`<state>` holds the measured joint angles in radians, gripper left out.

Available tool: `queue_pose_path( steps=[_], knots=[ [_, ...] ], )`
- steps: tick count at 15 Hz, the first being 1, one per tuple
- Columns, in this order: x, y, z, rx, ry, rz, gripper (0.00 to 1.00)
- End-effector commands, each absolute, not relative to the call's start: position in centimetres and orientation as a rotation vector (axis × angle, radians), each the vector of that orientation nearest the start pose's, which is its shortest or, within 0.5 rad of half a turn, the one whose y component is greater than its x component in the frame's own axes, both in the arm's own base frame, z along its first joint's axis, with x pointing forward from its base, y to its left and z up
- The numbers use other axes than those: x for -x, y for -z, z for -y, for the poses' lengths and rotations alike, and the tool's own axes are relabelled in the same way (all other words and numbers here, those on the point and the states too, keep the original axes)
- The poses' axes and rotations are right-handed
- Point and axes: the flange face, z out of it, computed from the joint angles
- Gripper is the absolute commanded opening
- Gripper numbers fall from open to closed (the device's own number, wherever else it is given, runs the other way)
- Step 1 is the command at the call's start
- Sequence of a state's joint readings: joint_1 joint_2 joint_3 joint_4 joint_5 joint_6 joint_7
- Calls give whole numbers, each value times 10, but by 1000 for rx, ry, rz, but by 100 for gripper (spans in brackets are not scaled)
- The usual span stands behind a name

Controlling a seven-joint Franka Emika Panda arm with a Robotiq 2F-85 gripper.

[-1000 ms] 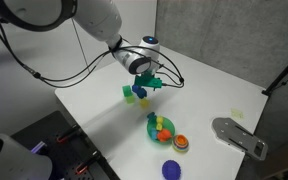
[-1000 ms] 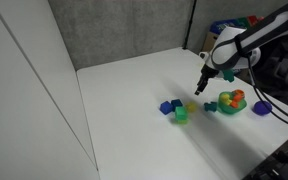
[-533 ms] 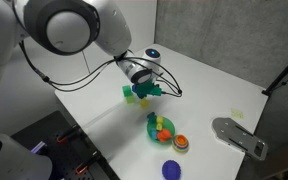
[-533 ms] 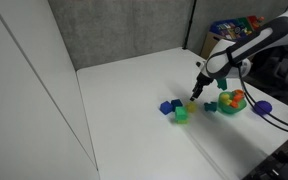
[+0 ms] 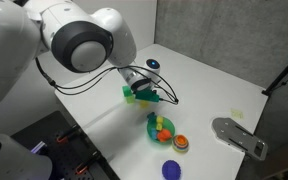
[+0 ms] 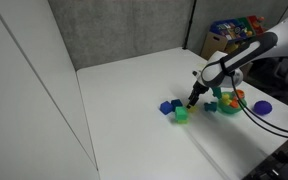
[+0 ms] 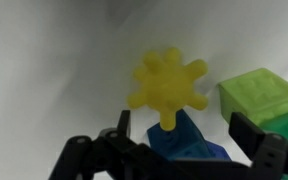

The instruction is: Pick up the yellow toy from the table and put it in the bowl

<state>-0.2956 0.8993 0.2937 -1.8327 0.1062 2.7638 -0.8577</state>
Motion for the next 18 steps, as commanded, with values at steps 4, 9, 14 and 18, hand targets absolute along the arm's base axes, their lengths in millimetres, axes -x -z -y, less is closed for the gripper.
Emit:
queue_pose_path(
  steps=[4, 9, 14, 18],
  knots=[
    [-633, -42, 12, 2751, 289, 979, 75],
    [-632, -44, 16, 2786, 270, 961, 40],
    [-636, -85, 27, 2859, 281, 891, 20],
    [-635, -128, 48, 2959, 290, 794, 5]
  ],
)
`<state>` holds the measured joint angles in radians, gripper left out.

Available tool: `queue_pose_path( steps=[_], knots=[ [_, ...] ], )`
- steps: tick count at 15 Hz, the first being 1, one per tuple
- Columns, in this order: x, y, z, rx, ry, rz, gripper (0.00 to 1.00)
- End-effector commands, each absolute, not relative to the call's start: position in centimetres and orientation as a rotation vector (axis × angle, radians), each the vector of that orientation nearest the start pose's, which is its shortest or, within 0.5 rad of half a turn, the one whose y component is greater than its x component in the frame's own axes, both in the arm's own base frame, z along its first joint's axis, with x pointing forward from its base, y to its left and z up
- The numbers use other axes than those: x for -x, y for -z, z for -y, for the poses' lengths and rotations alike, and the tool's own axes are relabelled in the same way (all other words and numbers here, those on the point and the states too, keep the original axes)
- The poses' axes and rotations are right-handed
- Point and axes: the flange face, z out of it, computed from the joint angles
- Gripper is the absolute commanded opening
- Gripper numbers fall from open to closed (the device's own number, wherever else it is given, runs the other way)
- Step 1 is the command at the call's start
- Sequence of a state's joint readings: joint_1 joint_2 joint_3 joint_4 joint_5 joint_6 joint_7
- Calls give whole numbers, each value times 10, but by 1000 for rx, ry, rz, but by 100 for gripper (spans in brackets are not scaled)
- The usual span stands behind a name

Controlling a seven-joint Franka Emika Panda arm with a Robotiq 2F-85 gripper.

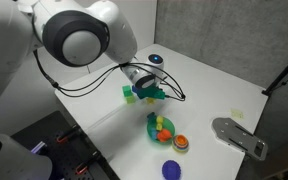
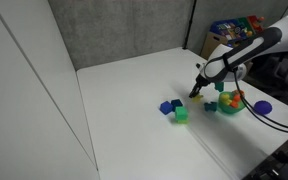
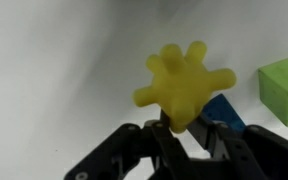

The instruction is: Pick up the yellow toy from the table and put it in the bowl

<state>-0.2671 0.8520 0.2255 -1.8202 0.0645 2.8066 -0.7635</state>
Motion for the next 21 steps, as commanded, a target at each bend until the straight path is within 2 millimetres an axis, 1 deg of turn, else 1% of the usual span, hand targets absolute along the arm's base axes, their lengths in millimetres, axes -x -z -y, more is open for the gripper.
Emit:
queue_pose_path(
  steps=[1, 2, 4, 7, 8, 10, 11, 14, 19, 21],
  knots=[
    [-632, -140, 55, 2986, 283, 766, 3],
    [-628, -149, 61, 3005, 274, 743, 0],
    [-614, -166, 77, 3054, 260, 693, 3],
    [-600, -181, 98, 3102, 235, 644, 5],
    [-598, -185, 104, 3112, 237, 644, 30],
    [-597, -189, 113, 3126, 244, 643, 31],
    [-598, -191, 115, 3128, 255, 648, 37],
    [-609, -191, 122, 3140, 289, 663, 61],
    [-631, -178, 127, 3135, 329, 628, 99],
    [-639, -170, 132, 3136, 322, 573, 100]
  ],
)
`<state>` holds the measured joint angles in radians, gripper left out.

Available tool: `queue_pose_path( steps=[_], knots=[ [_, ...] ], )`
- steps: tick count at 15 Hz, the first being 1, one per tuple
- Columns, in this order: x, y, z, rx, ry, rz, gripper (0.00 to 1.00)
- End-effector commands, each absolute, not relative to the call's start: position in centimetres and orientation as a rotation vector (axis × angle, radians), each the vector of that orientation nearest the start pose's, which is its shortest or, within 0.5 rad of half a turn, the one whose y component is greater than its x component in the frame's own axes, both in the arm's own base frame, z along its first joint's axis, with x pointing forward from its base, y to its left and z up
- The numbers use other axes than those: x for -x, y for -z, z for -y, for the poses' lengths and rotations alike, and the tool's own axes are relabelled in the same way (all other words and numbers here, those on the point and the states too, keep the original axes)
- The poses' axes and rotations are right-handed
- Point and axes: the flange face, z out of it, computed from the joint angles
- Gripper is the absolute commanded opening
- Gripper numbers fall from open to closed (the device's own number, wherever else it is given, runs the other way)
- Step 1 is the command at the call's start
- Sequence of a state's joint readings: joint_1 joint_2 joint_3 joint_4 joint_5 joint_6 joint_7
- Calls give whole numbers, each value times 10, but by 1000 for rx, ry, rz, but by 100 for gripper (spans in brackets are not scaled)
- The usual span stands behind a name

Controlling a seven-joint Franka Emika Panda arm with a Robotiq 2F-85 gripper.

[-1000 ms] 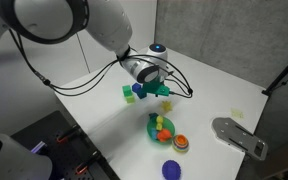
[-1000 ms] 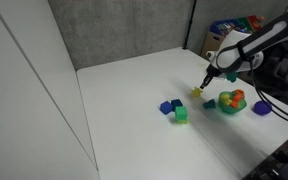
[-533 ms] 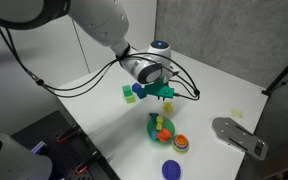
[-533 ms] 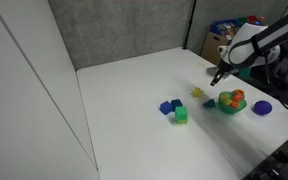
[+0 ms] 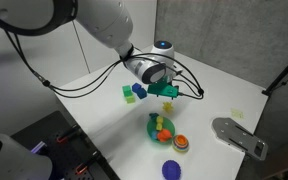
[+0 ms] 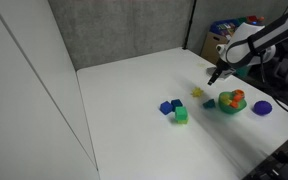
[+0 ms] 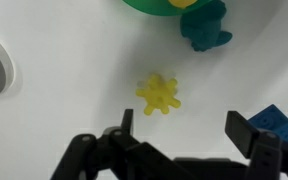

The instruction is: Pick up the yellow toy from the table and put it in the bowl

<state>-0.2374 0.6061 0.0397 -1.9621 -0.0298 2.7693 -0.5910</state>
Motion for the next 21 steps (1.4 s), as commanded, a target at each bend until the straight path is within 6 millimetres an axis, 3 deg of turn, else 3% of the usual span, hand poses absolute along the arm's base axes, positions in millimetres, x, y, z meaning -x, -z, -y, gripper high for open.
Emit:
queue_pose_path(
  steps=[1, 17, 18, 19, 21],
  knots=[
    [-640, -167, 133, 3132, 323, 561, 100],
    [-680, -92, 138, 3115, 323, 191, 99],
    [-682, -88, 139, 3114, 325, 186, 74],
    [-683, -85, 139, 3110, 325, 184, 74],
    [-685, -80, 138, 3103, 328, 179, 61]
  ],
)
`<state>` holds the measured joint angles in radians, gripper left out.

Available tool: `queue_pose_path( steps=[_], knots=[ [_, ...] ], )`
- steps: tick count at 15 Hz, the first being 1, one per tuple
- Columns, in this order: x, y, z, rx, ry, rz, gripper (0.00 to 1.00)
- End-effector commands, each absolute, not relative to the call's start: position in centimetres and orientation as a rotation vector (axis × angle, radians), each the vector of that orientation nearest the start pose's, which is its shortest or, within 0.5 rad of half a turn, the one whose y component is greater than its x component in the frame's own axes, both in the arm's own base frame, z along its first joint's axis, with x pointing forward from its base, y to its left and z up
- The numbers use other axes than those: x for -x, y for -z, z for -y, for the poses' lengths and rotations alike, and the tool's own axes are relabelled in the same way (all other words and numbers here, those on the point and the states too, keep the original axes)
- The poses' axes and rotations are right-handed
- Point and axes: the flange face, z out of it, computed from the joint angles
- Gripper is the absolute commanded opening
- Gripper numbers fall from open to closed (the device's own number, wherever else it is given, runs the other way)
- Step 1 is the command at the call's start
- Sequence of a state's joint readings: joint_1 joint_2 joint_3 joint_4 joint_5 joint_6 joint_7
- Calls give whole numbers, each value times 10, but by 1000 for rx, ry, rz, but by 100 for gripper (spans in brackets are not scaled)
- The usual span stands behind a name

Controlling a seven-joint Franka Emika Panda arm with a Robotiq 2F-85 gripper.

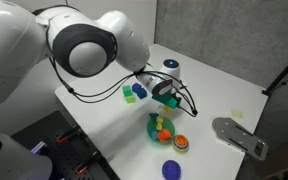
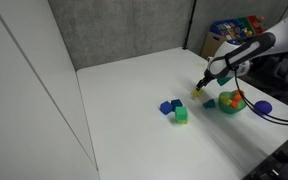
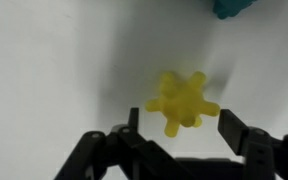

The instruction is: Pick up the yellow toy from the table and put it in the bowl

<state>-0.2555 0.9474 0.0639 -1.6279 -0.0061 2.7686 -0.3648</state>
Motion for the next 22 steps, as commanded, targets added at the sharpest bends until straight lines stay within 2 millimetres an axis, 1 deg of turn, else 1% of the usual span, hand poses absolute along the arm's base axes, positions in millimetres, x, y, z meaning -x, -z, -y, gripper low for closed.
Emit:
queue_pose_path(
  steps=[1, 2, 3, 6, 7, 8, 9, 10, 11, 15, 17, 19, 22],
  knots=[
    [-686, -78, 138, 3098, 329, 176, 51],
    [-686, -77, 137, 3095, 333, 175, 42],
    [-687, -77, 136, 3091, 332, 175, 35],
    [-686, -82, 134, 3079, 335, 174, 11],
    [-686, -84, 133, 3075, 336, 170, 5],
    [-686, -87, 132, 3072, 339, 168, 3],
    [-686, -89, 131, 3069, 339, 165, 3],
    [-685, -93, 131, 3068, 340, 158, 6],
    [-684, -97, 131, 3066, 340, 151, 5],
    [-677, -123, 134, 3083, 347, 131, 6],
    [-670, -138, 136, 3092, 339, 126, 6],
    [-659, -153, 141, 3101, 326, 115, 6],
    [-634, -171, 150, 3122, 298, 98, 5]
  ],
)
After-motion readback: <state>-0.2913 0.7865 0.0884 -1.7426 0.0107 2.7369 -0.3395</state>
